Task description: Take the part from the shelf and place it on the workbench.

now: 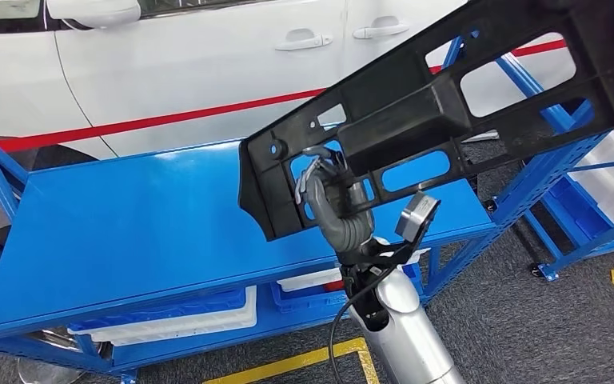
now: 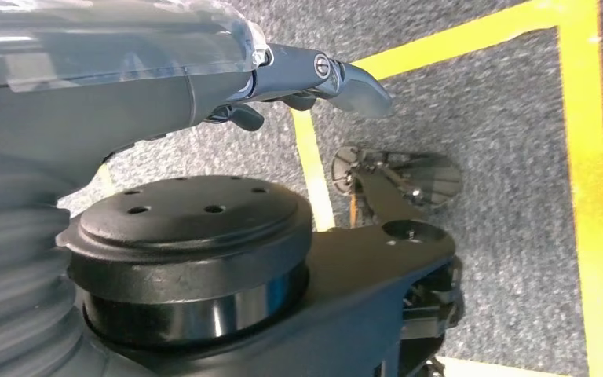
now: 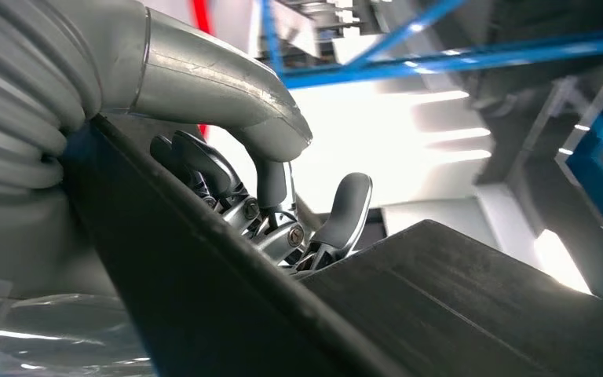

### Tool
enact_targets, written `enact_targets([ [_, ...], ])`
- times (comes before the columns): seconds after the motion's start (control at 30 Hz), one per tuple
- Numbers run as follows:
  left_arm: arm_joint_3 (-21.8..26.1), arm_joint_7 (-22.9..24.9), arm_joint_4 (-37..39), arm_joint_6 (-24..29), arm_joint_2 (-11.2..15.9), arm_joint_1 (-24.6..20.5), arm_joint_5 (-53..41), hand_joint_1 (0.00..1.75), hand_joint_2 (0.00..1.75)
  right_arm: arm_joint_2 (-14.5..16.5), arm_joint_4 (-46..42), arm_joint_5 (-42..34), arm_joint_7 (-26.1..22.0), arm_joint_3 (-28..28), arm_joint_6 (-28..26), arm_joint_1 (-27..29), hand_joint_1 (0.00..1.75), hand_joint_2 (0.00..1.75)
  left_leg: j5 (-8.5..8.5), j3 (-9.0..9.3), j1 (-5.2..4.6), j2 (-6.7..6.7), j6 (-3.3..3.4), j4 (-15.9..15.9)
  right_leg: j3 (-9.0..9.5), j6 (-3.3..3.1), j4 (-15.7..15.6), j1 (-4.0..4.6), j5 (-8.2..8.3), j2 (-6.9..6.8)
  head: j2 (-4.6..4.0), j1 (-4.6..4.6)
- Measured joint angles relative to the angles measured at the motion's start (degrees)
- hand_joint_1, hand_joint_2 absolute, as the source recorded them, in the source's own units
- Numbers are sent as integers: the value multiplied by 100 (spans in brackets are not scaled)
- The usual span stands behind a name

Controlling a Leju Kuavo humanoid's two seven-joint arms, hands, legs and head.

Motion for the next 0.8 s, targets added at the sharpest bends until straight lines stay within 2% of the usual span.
enact_targets([
  [0.03, 2, 13, 0, -9, 0, 2, -4, 0, 175, -29, -44, 34, 6, 24, -3, 71, 175, 175, 1, -18, 3, -2, -3, 21, 50, 14, -55, -18, 80, -2, 0, 1],
  [0.07, 4, 20, 0, -16, -1, 1, -9, 0, 175, -52, -89, 62, 11, 46, -9, 116, 175, 175, -2, -39, 9, -4, -13, 51, 209, 25, -324, -39, 243, -6, 0, 0],
  [0.1, 5, 21, 0, -22, -1, -3, -12, 0, 175, -67, -132, 78, 15, 61, -14, 138, 175, 175, -11, -63, 12, -6, -31, 94, 423, 32, -723, -59, 402, -9, 0, 1],
  [0.17, 8, 23, 0, -32, 1, -15, -13, 0, 175, -87, -220, 94, 17, 92, -20, 159, 175, 175, -27, -117, 0, -13, -94, 176, 719, 4, -1309, -62, 613, 3, 0, -3],
  [0.2, 11, 24, 0, -34, 2, -18, -13, 0, 175, -96, -254, 95, 17, 104, -22, 172, 175, 175, -26, -136, -8, -17, -128, 196, 757, -25, -1412, -52, 638, 14, 0, -4],
  [0.3, 21, 30, 0, -37, 3, -17, -13, 0, 175, -121, -303, 99, 20, 125, -25, 204, 175, 175, -7, -178, 5, -23, -224, 207, 709, -143, -1427, -30, 719, 17, 0, -7],
  [0.33, 24, 30, 0, -38, 3, -17, -13, 0, 175, -126, -316, 100, 22, 131, -24, 207, 175, 175, -92, -219, 13, -22, -254, 284, 682, -187, -1442, -35, 758, 7, 0, -9],
  [0.37, 26, 30, 0, -38, 3, -17, -13, 0, 175, -128, -330, 100, 25, 139, -24, 208, 175, 175, -261, -293, 19, -21, -278, 467, 644, -227, -1458, -42, 800, -4, 0, -11],
  [0.47, 29, 30, 0, -43, 3, -19, -15, 0, 175, -138, -357, 106, 49, 159, -24, 218, 175, 175, -977, -614, 35, -17, -323, 1501, 490, -277, -1459, -21, 919, -24, 0, -17],
  [0.5, 30, 29, 0, -49, 4, -18, -19, 0, 175, -144, -359, 113, 65, 160, -25, 227, 175, 175, -1100, -651, 37, -17, -323, 1741, 433, -278, -1456, -8, 960, -28, 0, -17],
  [0.53, 30, 29, 0, -57, 4, -18, -24, 0, 175, -149, -359, 123, 80, 161, -25, 237, 175, 175, -1119, -583, 36, -17, -313, 1773, 377, -277, -1454, 1, 1003, -31, 0, -17],
  [0.57, 29, 28, 0, -68, 4, -19, -30, 0, 175, -152, -363, 143, 90, 161, -21, 249, 175, 175, -1039, -398, 32, -17, -295, 1569, 328, -272, -1452, 7, 1045, -31, 0, -17],
  [0.63, 29, 28, 0, -87, 6, -33, -38, 0, 175, -157, -401, 215, 96, 167, 18, 269, 175, 175, -786, 199, 15, -16, -241, 685, 258, -249, -1452, 9, 1130, -28, 0, -17],
  [0.67, 29, 26, 0, -95, 8, -44, -40, 0, 175, -161, -436, 266, 98, 175, 59, 275, 175, 175, -689, 419, -7, -15, -212, 315, 243, -223, -1460, 7, 1172, -28, 0, -14],
  [0.7, 29, 24, 0, -99, 10, -54, -40, 0, 175, -166, -473, 314, 99, 187, 110, 279, 175, 175, -634, 546, -27, -17, -182, 83, 237, -190, -1471, 2, 1214, -29, 0, -19],
  [0.8, 29, 27, 0, -104, 13, -55, -46, 0, 175, -183, -564, 450, 112, 246, 292, 296, 175, 175, -515, 522, -63, -21, -97, 7, 244, -80, -1538, -8, 1346, -34, 0, -35],
])
